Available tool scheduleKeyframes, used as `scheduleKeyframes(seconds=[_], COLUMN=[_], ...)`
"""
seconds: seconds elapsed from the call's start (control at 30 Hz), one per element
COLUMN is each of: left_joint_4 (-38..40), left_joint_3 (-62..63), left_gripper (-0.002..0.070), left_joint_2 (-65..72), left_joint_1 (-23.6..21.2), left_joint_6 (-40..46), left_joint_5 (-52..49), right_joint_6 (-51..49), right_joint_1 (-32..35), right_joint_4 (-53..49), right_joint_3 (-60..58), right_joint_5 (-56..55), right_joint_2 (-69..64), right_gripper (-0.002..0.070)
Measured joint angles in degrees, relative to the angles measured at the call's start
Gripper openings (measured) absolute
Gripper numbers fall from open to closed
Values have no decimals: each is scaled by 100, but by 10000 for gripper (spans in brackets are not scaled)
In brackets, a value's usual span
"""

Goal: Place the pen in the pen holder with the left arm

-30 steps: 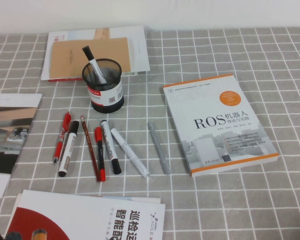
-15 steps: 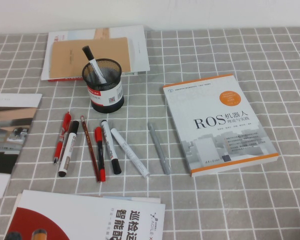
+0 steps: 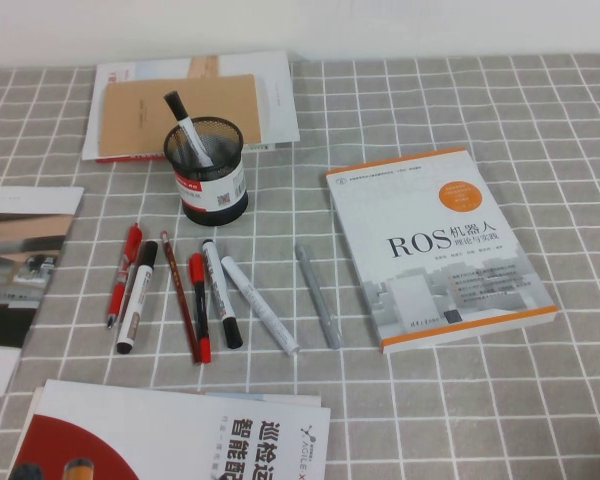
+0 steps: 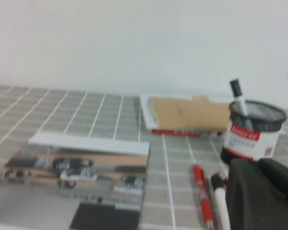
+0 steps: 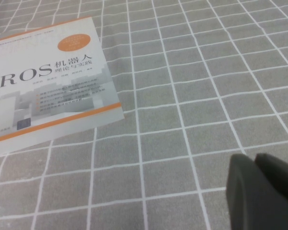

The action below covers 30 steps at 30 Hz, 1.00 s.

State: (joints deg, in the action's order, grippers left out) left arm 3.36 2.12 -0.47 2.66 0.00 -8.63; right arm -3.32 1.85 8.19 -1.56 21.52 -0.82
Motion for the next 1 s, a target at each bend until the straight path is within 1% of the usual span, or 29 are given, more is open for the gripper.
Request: scheduleKeyframes(seconds=[0.13, 0.2, 0.53, 1.0], left_joint_4=[48, 48, 48, 48], left_joint_3=[-326, -347, -351, -351], left_gripper=[0, 0, 0, 0], left_joint_2=[-9, -9, -9, -9], left_joint_1=[-32, -32, -32, -32], left_joint_6=[-62, -160, 81, 141], left_joint_5=[123, -18, -1280, -1344], right_joint_6=[0, 0, 0, 0], right_joint_1=[0, 0, 0, 0], right_joint_4=[0, 0, 0, 0], right_joint_3=[0, 0, 0, 0], right_joint_5=[0, 0, 0, 0], right_joint_2=[0, 0, 0, 0], right_gripper=[-15, -15, -15, -15])
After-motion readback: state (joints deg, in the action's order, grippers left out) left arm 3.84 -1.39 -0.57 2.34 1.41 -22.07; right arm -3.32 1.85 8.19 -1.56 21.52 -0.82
